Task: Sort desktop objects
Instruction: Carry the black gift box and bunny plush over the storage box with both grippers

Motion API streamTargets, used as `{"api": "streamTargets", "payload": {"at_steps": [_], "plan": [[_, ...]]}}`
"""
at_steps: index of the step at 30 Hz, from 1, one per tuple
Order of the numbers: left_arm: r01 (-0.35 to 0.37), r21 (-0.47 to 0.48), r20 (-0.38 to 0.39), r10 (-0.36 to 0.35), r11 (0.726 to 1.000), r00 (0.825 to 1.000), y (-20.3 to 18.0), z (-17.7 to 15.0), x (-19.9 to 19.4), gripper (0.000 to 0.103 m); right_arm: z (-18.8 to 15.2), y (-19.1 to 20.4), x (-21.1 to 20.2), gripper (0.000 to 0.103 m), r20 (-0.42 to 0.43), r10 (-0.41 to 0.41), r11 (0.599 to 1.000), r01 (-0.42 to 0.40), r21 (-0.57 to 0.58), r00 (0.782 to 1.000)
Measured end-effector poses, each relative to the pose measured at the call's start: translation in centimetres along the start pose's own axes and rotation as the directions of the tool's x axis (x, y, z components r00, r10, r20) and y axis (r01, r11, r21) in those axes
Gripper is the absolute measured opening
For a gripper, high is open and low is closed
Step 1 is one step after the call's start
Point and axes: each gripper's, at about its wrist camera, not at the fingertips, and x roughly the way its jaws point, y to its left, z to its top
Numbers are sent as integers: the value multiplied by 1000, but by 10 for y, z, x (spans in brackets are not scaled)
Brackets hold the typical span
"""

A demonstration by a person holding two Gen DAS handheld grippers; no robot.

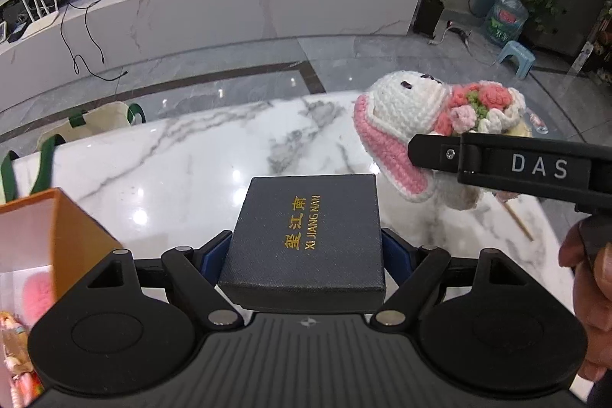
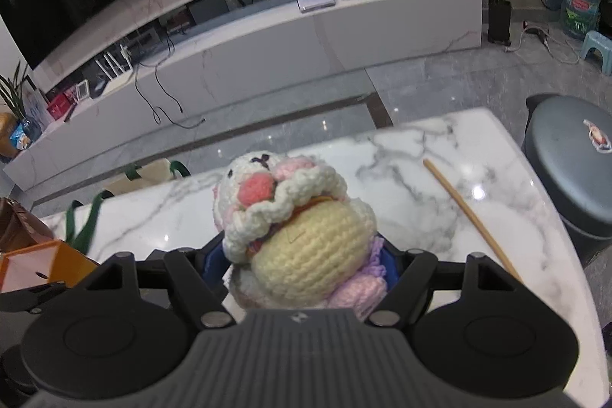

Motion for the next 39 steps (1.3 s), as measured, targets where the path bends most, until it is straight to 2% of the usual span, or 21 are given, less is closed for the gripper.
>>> {"api": "streamTargets", "payload": {"at_steps": [11, 20, 27, 39], "plan": [[55, -78, 81, -48, 995, 996, 46, -3, -73, 94, 2, 35, -31, 76, 44, 39, 998, -37, -48, 998], [12, -129, 122, 4, 992, 993, 104, -22, -121, 94, -9, 89, -30, 76, 27, 89, 985, -84, -149, 996], [-35, -188, 104, 55, 982, 993, 150, -40, -132, 94, -24, 134, -24, 76, -8, 133, 964, -131, -230, 991], [-67, -215, 86, 87, 974, 992, 185, -59, -139, 94, -46, 194, -25, 76, -45, 201, 922, -205, -328, 978]]}}
